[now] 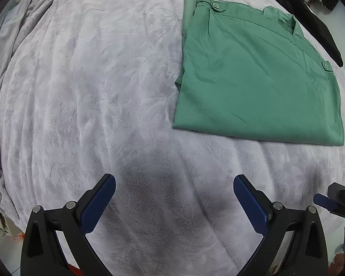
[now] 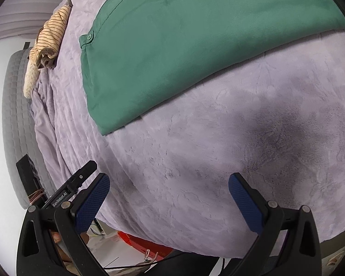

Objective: Fold large clothes
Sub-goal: 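Move both tools to the side edge of the folded jacket, then grasp the jacket side edge with both tools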

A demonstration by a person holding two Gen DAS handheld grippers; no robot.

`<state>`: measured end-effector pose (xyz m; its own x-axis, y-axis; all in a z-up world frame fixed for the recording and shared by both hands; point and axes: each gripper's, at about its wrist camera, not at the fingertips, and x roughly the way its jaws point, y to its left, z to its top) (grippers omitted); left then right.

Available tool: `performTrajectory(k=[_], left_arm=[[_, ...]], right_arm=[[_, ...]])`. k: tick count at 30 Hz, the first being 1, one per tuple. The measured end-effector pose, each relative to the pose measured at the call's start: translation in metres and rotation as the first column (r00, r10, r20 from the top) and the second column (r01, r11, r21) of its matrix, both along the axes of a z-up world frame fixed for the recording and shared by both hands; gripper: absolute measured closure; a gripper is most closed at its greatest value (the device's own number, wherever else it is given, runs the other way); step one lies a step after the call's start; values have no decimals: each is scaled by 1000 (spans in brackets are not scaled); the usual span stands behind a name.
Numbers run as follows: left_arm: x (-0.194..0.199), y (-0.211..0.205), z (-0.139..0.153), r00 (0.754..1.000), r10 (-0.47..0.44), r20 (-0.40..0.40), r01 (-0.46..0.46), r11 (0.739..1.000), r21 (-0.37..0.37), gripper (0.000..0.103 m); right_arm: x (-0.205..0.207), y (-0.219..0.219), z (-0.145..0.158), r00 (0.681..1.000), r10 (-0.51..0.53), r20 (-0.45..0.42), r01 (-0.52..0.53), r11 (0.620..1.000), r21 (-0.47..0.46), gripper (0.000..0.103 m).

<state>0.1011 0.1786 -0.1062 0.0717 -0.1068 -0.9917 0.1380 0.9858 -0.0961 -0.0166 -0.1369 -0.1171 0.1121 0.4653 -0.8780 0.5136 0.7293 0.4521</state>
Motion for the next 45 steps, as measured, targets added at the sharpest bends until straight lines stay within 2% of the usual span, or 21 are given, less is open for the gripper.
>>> performTrajectory(k=[6, 11, 14, 18, 22, 23, 25, 26, 27, 30, 35, 37, 38, 39, 40, 41, 42, 43, 45], left_arm=[[15, 3, -8, 1000, -4, 4, 4, 1000, -29, 0], [36, 8, -13, 1000, -4, 19, 6, 997, -78, 0], [51, 11, -18, 1000, 27, 7, -26, 995, -100, 0], [67, 21, -25, 997, 80, -24, -83, 977, -195, 0], [83, 22, -31, 996, 84, -40, -92, 955, -282, 0], [88, 22, -34, 995, 85, -51, -96, 948, -304, 0], [98, 22, -39, 993, 96, -74, -115, 934, -337, 0], [102, 22, -40, 991, 107, -80, -129, 929, -346, 0], [107, 24, -41, 989, 118, -84, -141, 922, -361, 0], [127, 21, -46, 984, 127, -122, -170, 869, -465, 0], [157, -16, -57, 983, 27, -182, -137, 764, -631, 0], [167, -40, -63, 980, -7, -201, -130, 741, -658, 0], [170, -50, -65, 980, -15, -199, -122, 743, -658, 0], [173, -59, -66, 982, -18, -188, -109, 758, -643, 2], [174, -68, -64, 986, -24, -165, -83, 787, -611, 21], [174, -78, -64, 989, -44, -144, -48, 816, -576, 59], [173, -82, -65, 988, -63, -143, -27, 831, -555, 77], [172, -87, -64, 988, -71, -136, -13, 844, -536, 81], [169, -92, -56, 993, -88, -82, 34, 862, -506, 82]], right_arm=[[13, 5, -20, 997, -72, 15, 70, 993, 98, 0], [36, 13, -34, 991, -113, 75, 96, 976, 195, 1], [52, 21, -44, 981, -158, 115, 123, 956, 265, 1], [72, 31, -65, 963, -223, 151, 161, 926, 340, 1], [85, 34, -87, 934, -326, 148, 239, 876, 420, 1], [87, 34, -91, 923, -357, 142, 264, 858, 441, 5], [90, 33, -92, 910, -390, 141, 286, 837, 467, 35], [92, 32, -90, 913, -383, 142, 282, 843, 458, 67], [93, 31, -87, 915, -371, 156, 266, 849, 457, 89], [97, 26, -68, 909, -357, 215, 217, 846, 488, 91], [109, 24, -32, 905, -282, 319, 113, 881, 459, 91], [112, 23, -28, 906, -270, 327, 100, 885, 456, 91], [113, 24, -29, 909, -260, 326, 93, 888, 450, 91], [113, 24, -30, 914, -246, 323, 84, 893, 443, 91], [113, 27, -31, 920, -232, 315, 77, 897, 435, 91], [113, 28, -34, 932, -207, 297, 68, 906, 418, 91], [112, 30, -37, 948, -172, 269, 53, 916, 398, 85], [109, 31, -42, 964, -123, 234, 25, 923, 384, 84], [106, 36, -43, 984, -1, 179, -67, 925, 373, 82]])
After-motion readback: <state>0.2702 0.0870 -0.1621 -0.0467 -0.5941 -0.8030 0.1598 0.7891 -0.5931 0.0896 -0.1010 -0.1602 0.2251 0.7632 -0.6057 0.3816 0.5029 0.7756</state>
